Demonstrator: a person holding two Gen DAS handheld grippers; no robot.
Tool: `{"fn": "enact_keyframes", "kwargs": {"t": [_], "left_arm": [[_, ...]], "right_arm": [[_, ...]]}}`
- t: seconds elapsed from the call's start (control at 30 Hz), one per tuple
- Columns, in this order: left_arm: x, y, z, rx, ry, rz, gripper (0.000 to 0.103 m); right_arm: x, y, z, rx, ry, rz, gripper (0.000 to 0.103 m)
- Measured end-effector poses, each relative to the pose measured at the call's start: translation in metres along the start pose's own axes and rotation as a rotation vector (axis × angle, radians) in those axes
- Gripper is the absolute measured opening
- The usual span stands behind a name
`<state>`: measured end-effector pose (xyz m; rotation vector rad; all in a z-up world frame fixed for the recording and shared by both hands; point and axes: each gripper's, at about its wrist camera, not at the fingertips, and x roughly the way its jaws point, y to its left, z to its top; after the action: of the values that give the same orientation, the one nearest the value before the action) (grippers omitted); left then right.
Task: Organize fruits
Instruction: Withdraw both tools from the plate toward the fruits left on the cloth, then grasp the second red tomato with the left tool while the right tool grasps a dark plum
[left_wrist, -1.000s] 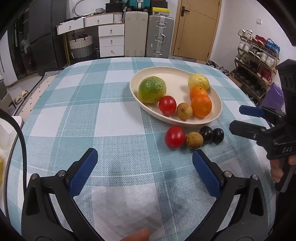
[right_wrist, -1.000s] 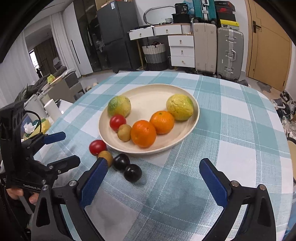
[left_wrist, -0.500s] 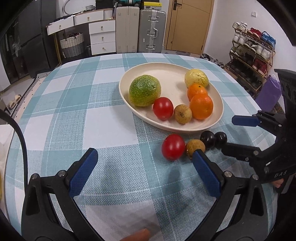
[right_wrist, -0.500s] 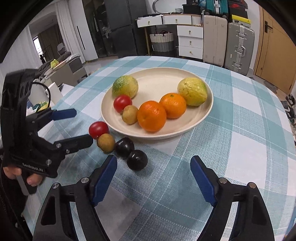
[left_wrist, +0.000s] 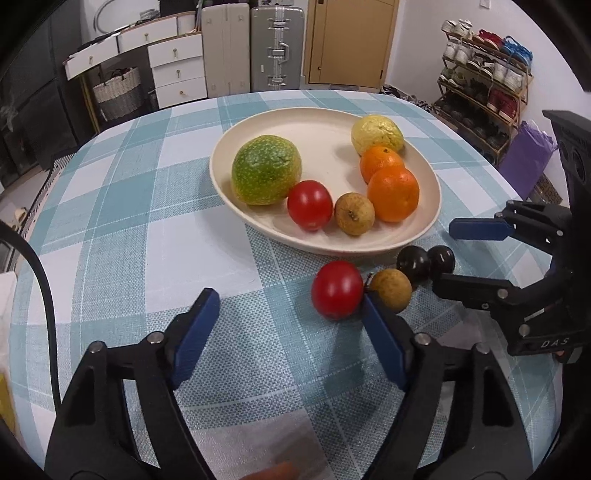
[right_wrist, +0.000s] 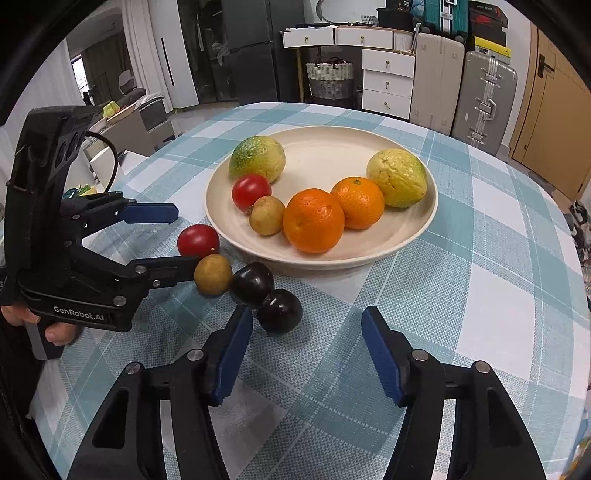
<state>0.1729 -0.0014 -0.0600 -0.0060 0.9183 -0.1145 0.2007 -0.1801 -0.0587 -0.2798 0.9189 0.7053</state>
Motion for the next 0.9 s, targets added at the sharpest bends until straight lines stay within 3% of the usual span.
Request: {"fn": "enact_keyframes", "kwargs": {"t": [0.33,0.47,0.6,0.9], "left_arm": [[0.0,-0.01,0.001,0.055,-0.015,-0.039,0.043],[-0.002,-0.014,0.0,0.075,-0.021,-0.057,0.025],[-0.007,-0.016,-0.001,0.08,-0.041,-0.065,0.025],[-0.014,-0.011,-0.002,0.065,-0.069,-0.079,0.025]], "right_arm": [[0.0,0.006,0.0,-0.025,-0.004,0.0,0.052],[0.001,0.011,0.001,-0.036,-0.008,0.008,0.046],[0.001,0.017,0.001,-0.061,-0.009,0.006,0.037],[0.0,0.019,0.0,-0.074,-0.023,0.008,0.028]]}}
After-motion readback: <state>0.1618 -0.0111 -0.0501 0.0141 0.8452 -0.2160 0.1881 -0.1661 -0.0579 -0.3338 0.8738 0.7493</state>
